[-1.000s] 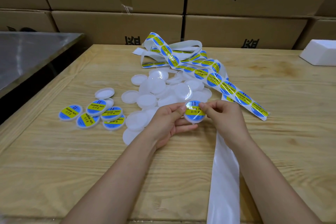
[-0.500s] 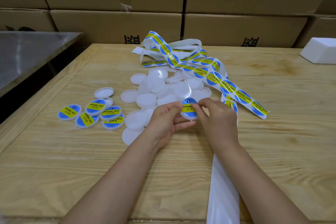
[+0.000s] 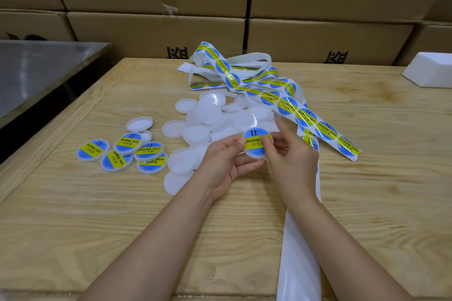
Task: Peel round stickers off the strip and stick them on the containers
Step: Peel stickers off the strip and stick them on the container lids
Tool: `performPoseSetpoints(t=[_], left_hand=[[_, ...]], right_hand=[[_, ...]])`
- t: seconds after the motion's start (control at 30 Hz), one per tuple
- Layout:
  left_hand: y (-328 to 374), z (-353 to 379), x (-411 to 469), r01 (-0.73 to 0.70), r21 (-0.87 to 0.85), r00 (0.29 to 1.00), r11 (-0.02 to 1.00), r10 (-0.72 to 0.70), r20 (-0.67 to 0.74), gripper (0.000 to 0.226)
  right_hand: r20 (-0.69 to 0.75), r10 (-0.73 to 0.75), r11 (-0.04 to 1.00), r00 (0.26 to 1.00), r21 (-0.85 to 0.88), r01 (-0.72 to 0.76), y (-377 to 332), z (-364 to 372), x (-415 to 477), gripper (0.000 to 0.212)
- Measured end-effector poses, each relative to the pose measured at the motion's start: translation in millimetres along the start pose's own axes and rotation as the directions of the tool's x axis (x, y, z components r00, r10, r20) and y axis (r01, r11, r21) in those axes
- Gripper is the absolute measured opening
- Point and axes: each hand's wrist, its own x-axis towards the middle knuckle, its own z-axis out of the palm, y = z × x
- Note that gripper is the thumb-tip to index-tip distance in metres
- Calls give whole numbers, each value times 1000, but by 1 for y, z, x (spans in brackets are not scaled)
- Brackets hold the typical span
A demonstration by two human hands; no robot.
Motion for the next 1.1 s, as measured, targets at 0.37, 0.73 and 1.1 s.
performPoseSetpoints(t=[0.37, 0.73, 1.1], left_hand=[[-3, 5, -4, -35, 15, 996, 999, 33, 83, 32], [2, 1, -5, -61, -106, 997, 992, 56, -52, 23], [2, 3, -8, -103, 145, 993, 984, 109, -37, 23]], right_hand=[[-9, 79, 982, 997, 170, -77, -4, 11, -2, 27], [377, -80, 860, 923, 495, -128, 5, -1, 4, 37], [398, 35, 811, 917, 525, -259, 2, -17, 12, 6]])
